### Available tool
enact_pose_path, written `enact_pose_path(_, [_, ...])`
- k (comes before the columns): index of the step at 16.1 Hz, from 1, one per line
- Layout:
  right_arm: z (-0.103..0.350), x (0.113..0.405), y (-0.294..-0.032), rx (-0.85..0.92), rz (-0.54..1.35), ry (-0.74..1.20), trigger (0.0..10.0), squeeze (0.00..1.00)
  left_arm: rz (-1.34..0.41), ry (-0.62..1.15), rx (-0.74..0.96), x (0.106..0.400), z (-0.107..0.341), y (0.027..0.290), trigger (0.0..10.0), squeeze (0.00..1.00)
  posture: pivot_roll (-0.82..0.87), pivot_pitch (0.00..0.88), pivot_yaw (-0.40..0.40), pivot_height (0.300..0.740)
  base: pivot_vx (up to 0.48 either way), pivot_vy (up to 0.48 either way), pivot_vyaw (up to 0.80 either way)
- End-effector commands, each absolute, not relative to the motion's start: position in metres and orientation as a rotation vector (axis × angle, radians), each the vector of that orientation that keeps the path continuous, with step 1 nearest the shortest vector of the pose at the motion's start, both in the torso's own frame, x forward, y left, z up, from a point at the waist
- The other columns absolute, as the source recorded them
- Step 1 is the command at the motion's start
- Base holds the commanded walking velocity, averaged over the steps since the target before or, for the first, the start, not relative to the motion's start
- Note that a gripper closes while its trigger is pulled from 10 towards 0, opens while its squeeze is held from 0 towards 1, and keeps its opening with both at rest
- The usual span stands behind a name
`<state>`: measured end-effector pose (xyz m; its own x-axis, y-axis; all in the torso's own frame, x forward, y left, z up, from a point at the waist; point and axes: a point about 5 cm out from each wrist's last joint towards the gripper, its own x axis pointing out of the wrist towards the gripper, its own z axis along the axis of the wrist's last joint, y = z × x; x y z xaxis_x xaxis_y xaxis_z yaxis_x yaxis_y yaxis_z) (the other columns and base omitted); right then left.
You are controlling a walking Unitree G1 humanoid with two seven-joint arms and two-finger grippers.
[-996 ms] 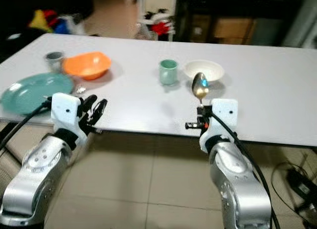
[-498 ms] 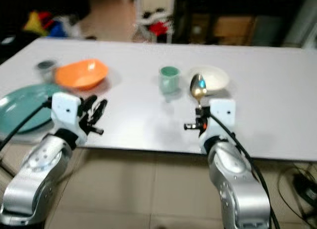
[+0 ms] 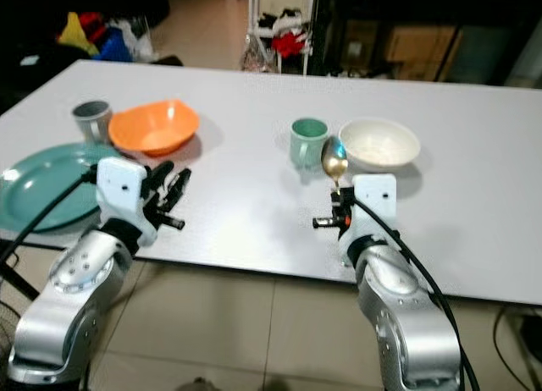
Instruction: Setting the table
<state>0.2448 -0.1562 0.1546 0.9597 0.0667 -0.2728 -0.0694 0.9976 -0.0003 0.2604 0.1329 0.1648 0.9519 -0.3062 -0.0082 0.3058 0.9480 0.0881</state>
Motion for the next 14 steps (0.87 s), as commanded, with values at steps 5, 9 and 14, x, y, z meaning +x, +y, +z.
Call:
enact_pose_path(5, [0.157,0.254,-0.153,-0.021,0.103,0.277,10.0,0.00,-0.303,-0.008,0.128,0.264,0.167,0.134,10.0,0.00,0.08,0.000,0.039,0.740,0.000,0.361,-0.24])
enact_pose_path(9, [0.152,0.273,-0.150,-0.039,0.161,0.322,10.0,0.00,-0.290,-0.010,0.111,0.266,0.169,0.134,10.0,0.00,0.09,0.000,0.036,0.740,0.000,-0.240,0.00])
enact_pose_path(14, [0.140,0.314,-0.155,-0.083,0.140,0.407,10.0,0.00,-0.420,0.003,0.155,0.261,0.171,0.123,10.0,0.00,0.11,0.000,0.040,0.740,0.000,0.000,0.00])
